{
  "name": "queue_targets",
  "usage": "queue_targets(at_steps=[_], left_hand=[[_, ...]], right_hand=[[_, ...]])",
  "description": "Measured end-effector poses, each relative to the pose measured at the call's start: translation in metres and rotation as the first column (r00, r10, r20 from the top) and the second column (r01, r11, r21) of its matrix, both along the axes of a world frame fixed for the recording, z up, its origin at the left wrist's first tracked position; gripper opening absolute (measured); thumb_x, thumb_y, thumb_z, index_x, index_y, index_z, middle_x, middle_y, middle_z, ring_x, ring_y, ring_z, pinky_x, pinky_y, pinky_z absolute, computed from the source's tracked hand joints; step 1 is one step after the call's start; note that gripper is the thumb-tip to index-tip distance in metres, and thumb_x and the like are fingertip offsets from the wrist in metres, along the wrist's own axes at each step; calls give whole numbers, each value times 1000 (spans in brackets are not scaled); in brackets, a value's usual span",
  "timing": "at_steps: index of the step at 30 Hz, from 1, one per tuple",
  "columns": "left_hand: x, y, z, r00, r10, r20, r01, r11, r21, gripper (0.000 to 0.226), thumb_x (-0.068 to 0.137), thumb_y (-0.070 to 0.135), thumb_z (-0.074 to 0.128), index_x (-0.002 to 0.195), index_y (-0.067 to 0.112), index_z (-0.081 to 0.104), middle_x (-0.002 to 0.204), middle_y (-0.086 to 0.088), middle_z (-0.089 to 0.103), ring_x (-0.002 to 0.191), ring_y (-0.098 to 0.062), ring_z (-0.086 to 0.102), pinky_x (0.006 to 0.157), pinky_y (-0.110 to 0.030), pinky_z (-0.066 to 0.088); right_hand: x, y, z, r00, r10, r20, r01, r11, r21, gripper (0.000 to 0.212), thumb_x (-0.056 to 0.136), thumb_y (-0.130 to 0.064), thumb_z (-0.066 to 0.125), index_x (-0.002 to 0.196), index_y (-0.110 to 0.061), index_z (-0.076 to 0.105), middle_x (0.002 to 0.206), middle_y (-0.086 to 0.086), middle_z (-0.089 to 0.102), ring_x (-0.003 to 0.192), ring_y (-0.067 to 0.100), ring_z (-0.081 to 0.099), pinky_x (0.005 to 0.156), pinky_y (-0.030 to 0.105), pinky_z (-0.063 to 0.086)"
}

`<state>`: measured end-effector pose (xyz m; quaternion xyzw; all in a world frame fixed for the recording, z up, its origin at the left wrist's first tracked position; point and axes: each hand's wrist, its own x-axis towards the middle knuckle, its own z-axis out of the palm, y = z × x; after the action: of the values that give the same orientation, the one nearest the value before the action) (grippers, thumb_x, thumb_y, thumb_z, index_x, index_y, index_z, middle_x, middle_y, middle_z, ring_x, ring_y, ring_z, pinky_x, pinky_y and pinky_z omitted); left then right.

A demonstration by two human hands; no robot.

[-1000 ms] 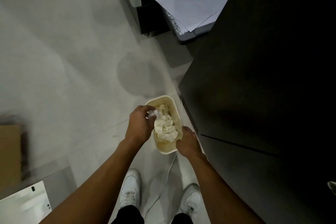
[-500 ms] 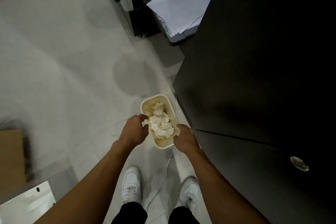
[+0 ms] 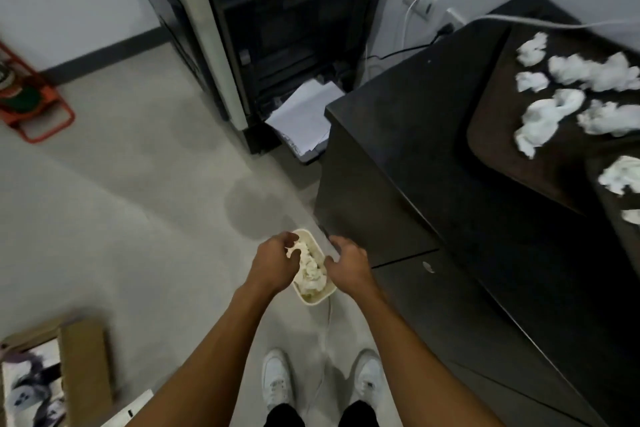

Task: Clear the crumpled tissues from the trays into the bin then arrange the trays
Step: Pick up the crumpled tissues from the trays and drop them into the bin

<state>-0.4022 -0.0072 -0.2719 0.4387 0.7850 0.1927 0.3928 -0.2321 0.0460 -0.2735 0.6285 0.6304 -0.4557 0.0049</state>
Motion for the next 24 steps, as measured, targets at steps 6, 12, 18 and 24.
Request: queue_targets(at_steps=[6,12,18,24], left_hand=[[7,15,99,999,-24,39,20,995,103,38,96,25,66,133,19,60,124,1,65,110,-20,64,91,-31,52],[28,40,180,995,-92,30,80,959,273,39,94,24,69,132,19,60,121,0,67,109,-16,64,93,-28,50],[81,56,241,975,-219,33,188,899,395,41,93,23,71,132,19,60,118,2,66,108,-14,64,94,-29,52],[147,72,287,936,-350,40,288,825,485,40,94,25,70,133,19,60,118,2,66,107,-11,63,90,-24,48]], right_hand=[[11,-4,98,977,-146,-155,170,974,149,53,92,-25,67,144,-24,56,139,0,61,132,22,51,111,33,43],[31,-2,186,920,-242,-308,336,891,305,50,90,-29,70,139,-26,60,136,-6,63,127,13,56,105,22,43],[81,5,253,858,-307,-412,468,798,380,52,91,-30,73,141,-24,58,136,-7,62,116,4,58,97,21,49],[149,-3,296,807,-377,-455,573,685,450,52,90,-32,74,139,-24,59,135,-10,63,115,4,60,101,29,52]])
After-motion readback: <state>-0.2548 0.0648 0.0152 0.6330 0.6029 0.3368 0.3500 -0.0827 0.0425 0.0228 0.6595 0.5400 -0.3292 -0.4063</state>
